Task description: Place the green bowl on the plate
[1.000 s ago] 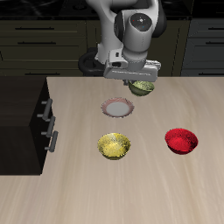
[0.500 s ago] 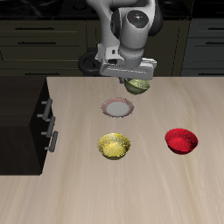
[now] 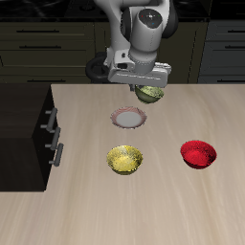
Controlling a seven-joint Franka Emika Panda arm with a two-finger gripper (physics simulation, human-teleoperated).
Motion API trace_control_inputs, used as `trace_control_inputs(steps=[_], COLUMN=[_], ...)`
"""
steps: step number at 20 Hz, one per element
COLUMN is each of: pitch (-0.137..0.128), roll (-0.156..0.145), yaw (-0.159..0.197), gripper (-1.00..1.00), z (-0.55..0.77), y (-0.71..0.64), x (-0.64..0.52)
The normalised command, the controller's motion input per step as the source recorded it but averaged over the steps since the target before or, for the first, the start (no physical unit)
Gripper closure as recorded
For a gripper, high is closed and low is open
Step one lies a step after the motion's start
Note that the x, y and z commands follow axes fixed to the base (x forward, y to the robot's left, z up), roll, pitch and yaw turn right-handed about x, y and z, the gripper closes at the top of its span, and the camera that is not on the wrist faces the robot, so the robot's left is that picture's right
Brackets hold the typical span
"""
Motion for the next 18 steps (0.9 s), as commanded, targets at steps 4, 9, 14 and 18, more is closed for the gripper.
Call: trace_control_inputs(steps=[4,9,14,18], pitch=[0.004,0.001,0.001,0.011], roll=[0.003,0.004,0.001,0.000], yaw=[0.000,0.005,0.004,-0.004], gripper=[1.00,1.00,1.00,1.00], z=[-0.01,-0.02,-0.02,-0.10], y=[0.00,0.00,-0.02,0.00], x=[0.09,0.07,0.02,0.03])
